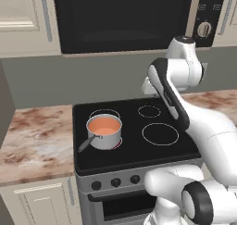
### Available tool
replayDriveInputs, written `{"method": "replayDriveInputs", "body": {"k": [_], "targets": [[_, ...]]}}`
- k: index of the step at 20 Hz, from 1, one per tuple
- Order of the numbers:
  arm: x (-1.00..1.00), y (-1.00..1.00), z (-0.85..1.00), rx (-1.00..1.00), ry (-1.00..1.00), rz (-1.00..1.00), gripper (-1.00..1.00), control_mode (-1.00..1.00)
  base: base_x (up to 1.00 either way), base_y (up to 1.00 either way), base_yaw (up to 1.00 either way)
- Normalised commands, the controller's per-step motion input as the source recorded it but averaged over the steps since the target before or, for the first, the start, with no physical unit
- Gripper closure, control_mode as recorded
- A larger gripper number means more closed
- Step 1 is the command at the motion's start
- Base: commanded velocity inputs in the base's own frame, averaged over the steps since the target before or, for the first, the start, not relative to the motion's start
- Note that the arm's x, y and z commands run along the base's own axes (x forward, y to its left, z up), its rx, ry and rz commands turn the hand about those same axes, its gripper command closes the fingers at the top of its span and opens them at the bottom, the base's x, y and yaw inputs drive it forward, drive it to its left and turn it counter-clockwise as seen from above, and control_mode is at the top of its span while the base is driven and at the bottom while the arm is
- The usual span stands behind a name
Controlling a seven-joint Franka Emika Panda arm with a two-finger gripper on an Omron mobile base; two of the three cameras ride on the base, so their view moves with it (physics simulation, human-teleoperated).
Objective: Wait until the marinara sauce is simmered to a deep red color and then turn off the stove.
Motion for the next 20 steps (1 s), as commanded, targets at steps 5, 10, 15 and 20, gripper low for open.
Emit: {"method": "replayDriveInputs", "body": {"k": [5, 10, 15, 20], "targets": [[-0.67, 0.43, -0.07, -0.32, -0.42, -0.04, -1.00, -1.00, 0.00, 0.00, 0.00], [0.00, -0.03, 0.00, 0.02, 0.01, 0.00, -1.00, -1.00, 0.00, 0.00, 0.00], [0.00, 0.00, 0.00, 0.00, 0.00, 0.00, -1.00, -1.00, 0.00, 0.00, 0.00], [0.00, 0.00, 0.00, 0.00, 0.00, 0.00, -1.00, -1.00, 0.00, 0.00, 0.00]]}}
